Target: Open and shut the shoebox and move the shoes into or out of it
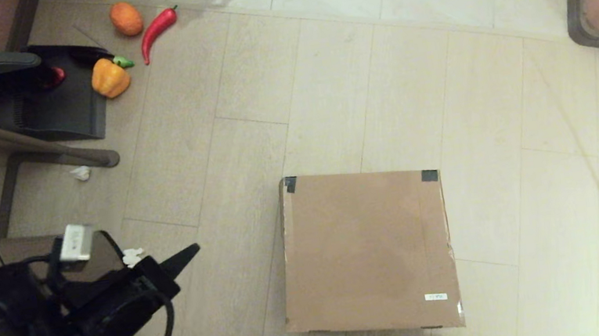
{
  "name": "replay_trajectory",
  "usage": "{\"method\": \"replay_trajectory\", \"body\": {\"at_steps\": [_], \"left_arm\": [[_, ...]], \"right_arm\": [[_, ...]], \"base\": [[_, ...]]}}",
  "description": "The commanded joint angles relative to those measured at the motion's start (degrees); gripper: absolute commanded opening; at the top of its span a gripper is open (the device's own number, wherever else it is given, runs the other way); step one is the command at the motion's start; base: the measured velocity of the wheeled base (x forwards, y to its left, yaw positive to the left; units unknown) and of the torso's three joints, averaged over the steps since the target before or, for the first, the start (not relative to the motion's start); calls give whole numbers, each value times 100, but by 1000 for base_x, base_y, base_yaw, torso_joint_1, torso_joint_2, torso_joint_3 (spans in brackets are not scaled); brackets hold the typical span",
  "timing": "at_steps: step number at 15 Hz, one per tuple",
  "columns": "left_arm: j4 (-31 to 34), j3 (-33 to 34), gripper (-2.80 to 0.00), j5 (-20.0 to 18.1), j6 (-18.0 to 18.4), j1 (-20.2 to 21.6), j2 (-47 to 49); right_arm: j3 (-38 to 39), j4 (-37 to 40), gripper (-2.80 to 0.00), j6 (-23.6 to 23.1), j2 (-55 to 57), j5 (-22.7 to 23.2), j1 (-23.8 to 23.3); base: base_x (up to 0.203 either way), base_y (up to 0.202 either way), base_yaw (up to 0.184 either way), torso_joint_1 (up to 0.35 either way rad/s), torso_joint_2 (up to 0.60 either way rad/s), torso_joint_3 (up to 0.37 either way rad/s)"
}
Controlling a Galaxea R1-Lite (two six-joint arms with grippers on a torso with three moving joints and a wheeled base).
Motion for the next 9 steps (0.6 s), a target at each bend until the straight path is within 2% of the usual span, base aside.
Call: {"method": "replay_trajectory", "body": {"at_steps": [1, 3, 5, 6, 7, 8, 9], "left_arm": [[-60, 291, -280, 17, 31, 353, -708], [-45, 672, -280, 19, 173, 662, -1207], [-28, 1033, -280, 9, 244, 897, -1798], [20, 1227, -280, -11, 314, 1206, -2027], [147, 1317, -280, -61, 407, 1526, -2241], [309, 1351, -280, -134, 525, 1825, -2415], [464, 1368, -280, -279, 727, 2107, -2613]], "right_arm": [[395, -35, -280, -223, 3, 40, 31], [1083, 239, -280, -917, -28, 13, 37], [1107, 852, -280, -1788, -79, -332, 243], [1097, 1065, -280, -2163, -56, -892, 606], [1092, 1464, -280, -2863, -34, -1723, 930], [1089, 2118, -280, -3718, -25, -2647, 1211], [1088, 2947, -280, -4667, -27, -3780, 1493]], "base": [[0, 0, 0, 0, 0, 0], [0, 0, 0, 0, 0, 0], [0, 0, 0, 0, 0, 0], [0, 0, 0, 0, 0, 0], [0, 0, 0, 0, 0, 0], [0, 0, 0, 0, 0, 0], [0, 0, 0, 0, 0, 0]]}}
